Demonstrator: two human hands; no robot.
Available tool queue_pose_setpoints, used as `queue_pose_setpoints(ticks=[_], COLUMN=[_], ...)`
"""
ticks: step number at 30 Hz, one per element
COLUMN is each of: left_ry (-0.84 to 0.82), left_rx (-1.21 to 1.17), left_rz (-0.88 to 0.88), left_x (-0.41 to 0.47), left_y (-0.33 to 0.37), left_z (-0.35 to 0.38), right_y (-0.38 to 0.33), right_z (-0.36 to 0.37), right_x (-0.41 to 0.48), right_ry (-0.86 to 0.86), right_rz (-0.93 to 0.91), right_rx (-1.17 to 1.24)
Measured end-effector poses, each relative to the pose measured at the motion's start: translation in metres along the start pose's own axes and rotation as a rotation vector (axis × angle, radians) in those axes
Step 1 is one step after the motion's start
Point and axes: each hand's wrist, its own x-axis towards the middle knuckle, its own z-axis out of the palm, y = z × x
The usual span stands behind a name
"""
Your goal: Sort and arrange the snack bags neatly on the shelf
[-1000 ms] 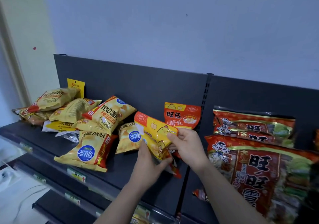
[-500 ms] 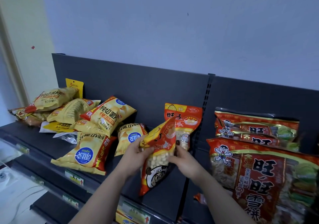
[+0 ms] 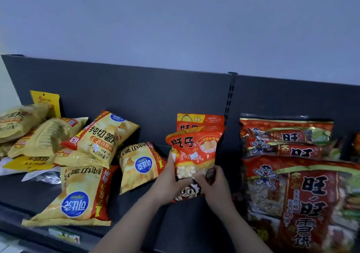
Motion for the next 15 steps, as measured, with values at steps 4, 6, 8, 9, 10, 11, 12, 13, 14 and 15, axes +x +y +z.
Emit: queue_pose_setpoints(ticks=[4,6,8,9,10,11,12,13,14,15], left_ry=[0.038,0.09,0.096,0.055,0.011,-0.036,-0.075,-0.123,-0.161,-0.18], left_rx=[0.126,0.178,0.194,0.189,0.143,0.065,-0.017,-0.076,-0.106,-0.11], left_rz=[0.054,0.082,0.086,0.081,0.082,0.051,0.009,-0.034,-0.053,-0.055], left_x=[0.028,0.031,0.033,0.033,0.034,0.035,0.037,0.038,0.04,0.042], left_y=[-0.003,-0.015,-0.025,-0.03,-0.036,-0.041,-0.046,-0.048,-0.05,-0.05], left_z=[0.0,0.004,0.008,0.008,0.008,0.006,0.004,0.002,0.0,-0.002], right_y=[0.012,0.022,0.027,0.028,0.029,0.03,0.031,0.03,0.029,0.026], right_z=[0.012,0.015,0.016,0.016,0.017,0.019,0.021,0.022,0.023,0.023], right_x=[0.008,0.007,0.006,0.005,0.005,0.006,0.007,0.01,0.013,0.016], right_ry=[0.085,0.087,0.086,0.081,0.079,0.078,0.08,0.089,0.101,0.098], right_rz=[-0.016,-0.001,0.044,0.073,0.102,0.12,0.13,0.131,0.139,0.148], right_rx=[-0.097,-0.123,-0.096,-0.066,-0.043,-0.03,-0.025,-0.022,-0.033,-0.044])
